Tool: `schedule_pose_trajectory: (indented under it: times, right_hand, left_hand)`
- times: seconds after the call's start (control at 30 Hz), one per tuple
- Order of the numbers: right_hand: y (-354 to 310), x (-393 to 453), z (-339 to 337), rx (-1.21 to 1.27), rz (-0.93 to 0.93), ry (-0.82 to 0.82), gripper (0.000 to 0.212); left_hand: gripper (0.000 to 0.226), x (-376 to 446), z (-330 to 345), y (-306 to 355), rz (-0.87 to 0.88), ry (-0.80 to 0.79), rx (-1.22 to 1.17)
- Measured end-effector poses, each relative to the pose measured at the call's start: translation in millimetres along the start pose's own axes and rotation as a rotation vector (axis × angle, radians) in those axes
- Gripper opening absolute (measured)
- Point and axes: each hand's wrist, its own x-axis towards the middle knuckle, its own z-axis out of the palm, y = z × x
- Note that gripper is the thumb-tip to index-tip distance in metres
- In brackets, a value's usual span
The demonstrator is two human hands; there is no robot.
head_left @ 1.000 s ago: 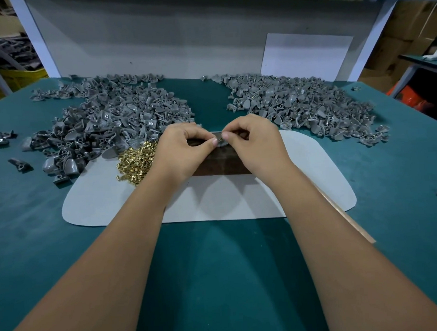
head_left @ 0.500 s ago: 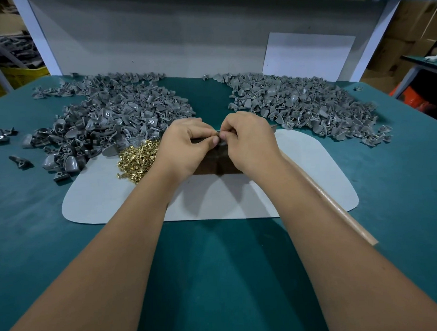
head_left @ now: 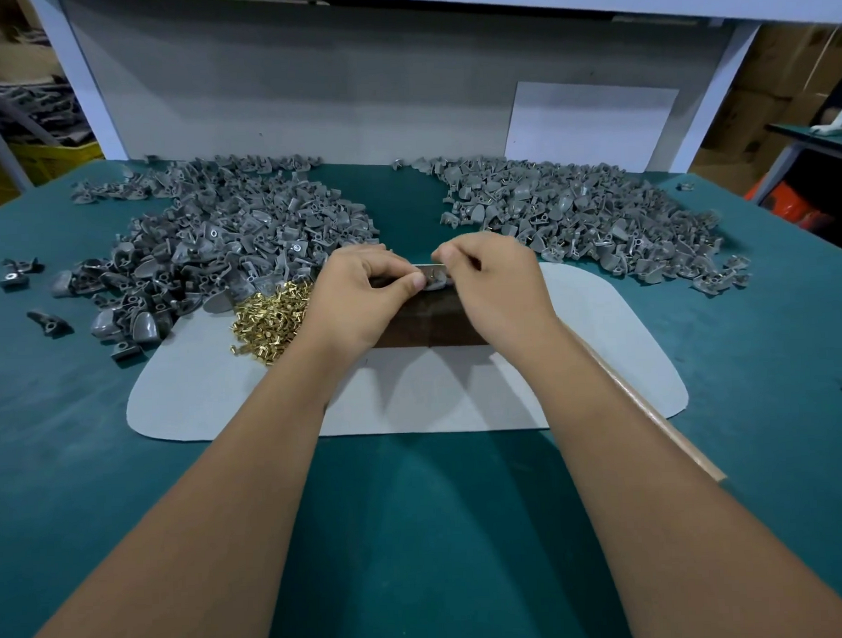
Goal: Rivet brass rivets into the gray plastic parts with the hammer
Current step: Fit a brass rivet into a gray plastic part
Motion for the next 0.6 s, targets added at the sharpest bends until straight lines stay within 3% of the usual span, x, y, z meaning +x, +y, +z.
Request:
schedule_pose_trajectory:
  times: [0.13, 0.27, 0.33, 0.43, 0.53, 0.6]
  right_hand:
    - [-2, 0, -18, 0.124, 0.129, 0.145, 0.034]
    - [8, 0, -43, -0.061, 0.222, 0.17, 0.035]
    - [16, -6, -56, -0.278, 0.323, 0.076, 0.035]
    - [23, -19, -71, -0.574, 0.46, -0.21, 0.043]
    - [28, -32, -74, -0.664, 0.496, -0.429, 0.038]
    - [31, -38, -74, -0.701, 0.441, -0.453, 0.035]
  left_hand:
    - [0.008, -1, 1, -2, -0.054, 0.014, -0.007]
    - [0.007, -2, 2, -1, -0.091, 0.022, -0.019]
    - [0.005, -3, 4, 0, -0.106, 0.042, -0.038]
    - [0.004, -4, 4, 1, -0.117, 0.065, -0.042]
    - [0.005, -5, 4, 3, -0.111, 0.071, -0.005]
    - [0.005, -6, 4, 3, -0.114, 0.069, 0.007]
